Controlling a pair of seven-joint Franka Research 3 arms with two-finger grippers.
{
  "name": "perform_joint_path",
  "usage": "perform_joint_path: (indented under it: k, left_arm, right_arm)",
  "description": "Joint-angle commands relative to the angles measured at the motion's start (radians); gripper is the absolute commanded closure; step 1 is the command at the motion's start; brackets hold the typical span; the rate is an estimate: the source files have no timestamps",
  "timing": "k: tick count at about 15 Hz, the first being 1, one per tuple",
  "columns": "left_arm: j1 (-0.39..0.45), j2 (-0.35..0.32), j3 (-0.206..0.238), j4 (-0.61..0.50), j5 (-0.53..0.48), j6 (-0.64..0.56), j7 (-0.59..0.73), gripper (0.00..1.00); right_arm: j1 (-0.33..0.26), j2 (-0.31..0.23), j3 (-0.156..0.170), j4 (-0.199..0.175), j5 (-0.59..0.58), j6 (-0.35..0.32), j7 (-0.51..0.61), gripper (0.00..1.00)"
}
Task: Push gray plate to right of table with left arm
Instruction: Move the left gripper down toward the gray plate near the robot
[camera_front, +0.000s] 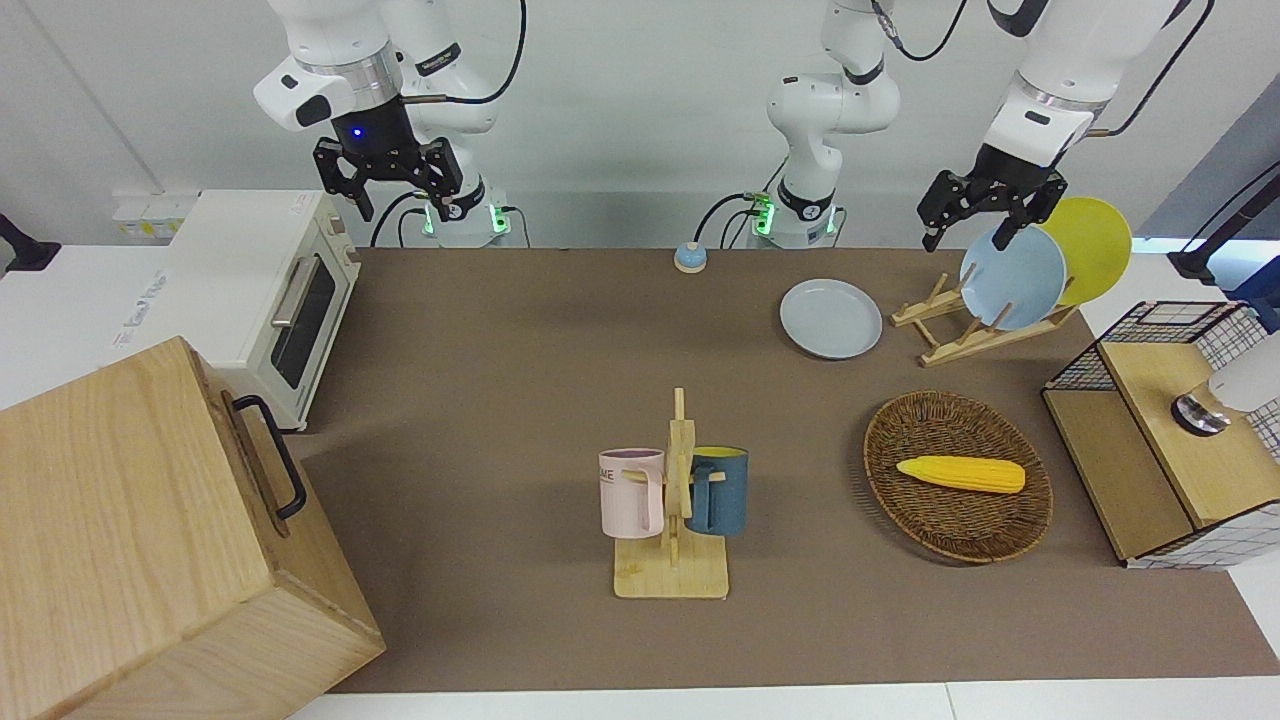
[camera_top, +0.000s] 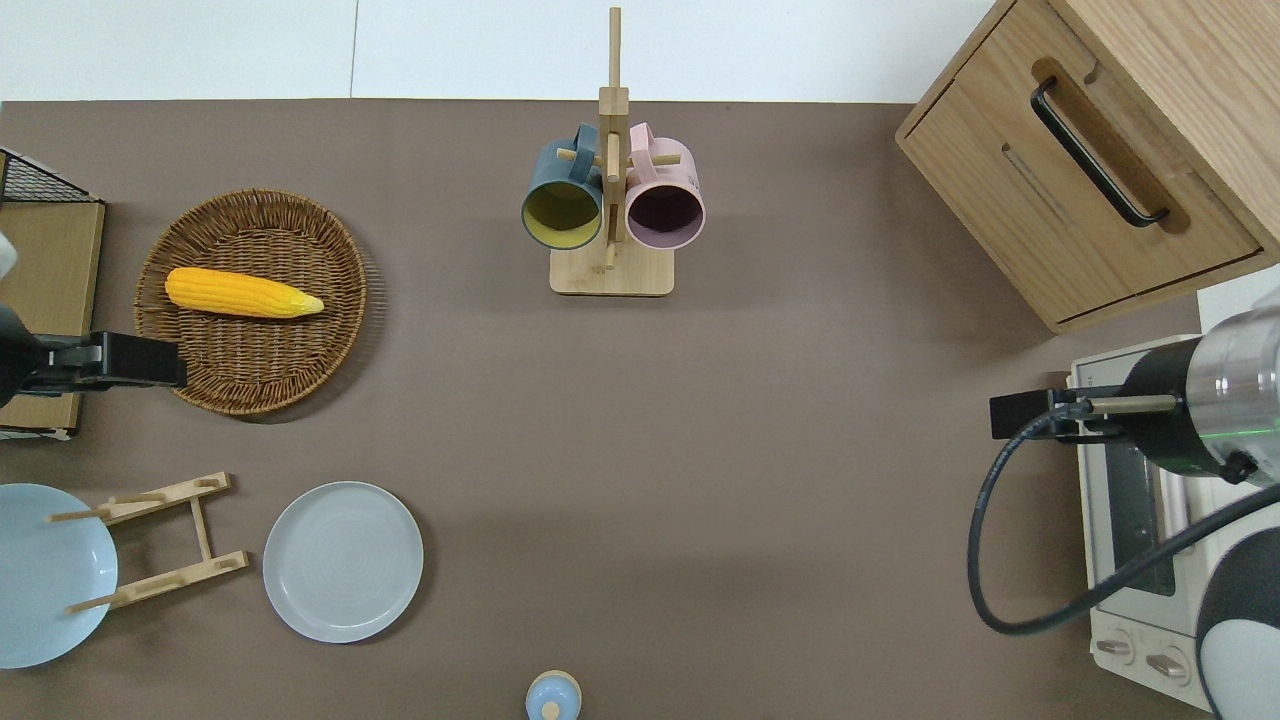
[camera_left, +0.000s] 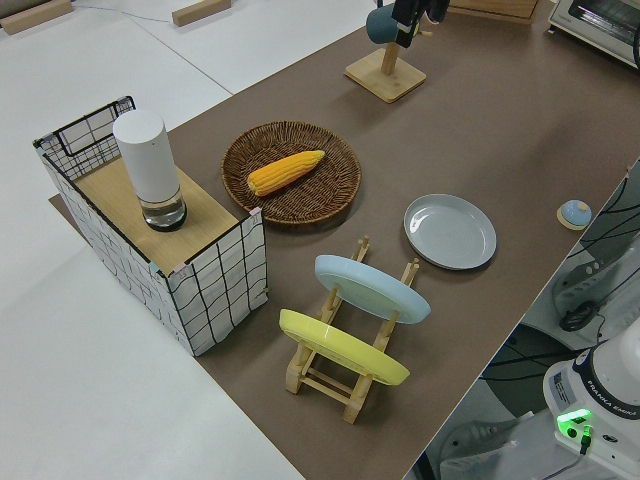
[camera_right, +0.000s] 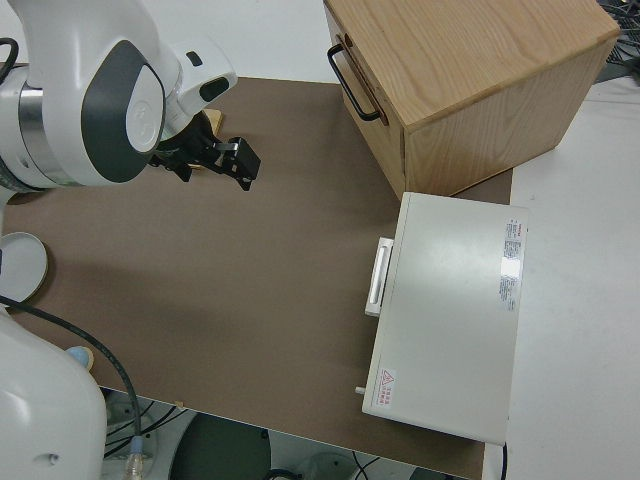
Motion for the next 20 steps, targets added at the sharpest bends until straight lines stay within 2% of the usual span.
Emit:
perform_joint_path:
  k: [1, 12, 15, 20]
  left_arm:
    - [-0.008, -0.051, -0.001, -0.080, 0.014, -0.004, 0.002, 0.01]
    - [-0.002, -0.059, 0.003, -0.127, 0.012, 0.009, -0.008, 0.01]
    - [0.004, -0.062, 0.012, -0.185, 0.012, 0.042, -0.008, 0.02]
    - [0.005, -0.083, 0.071, -0.301, 0.012, 0.080, 0.005, 0.06]
  right_arm:
    - [-0.030, -0.027, 0.017, -0.027, 0.022, -0.001, 0.011, 0.005]
    - [-0.030, -0.027, 0.017, -0.027, 0.022, -0.001, 0.011, 0.005]
    - [-0.030, -0.027, 0.017, -0.027, 0.022, -0.001, 0.011, 0.005]
    - [-0.030, -0.027, 0.017, -0.027, 0.022, -0.001, 0.011, 0.005]
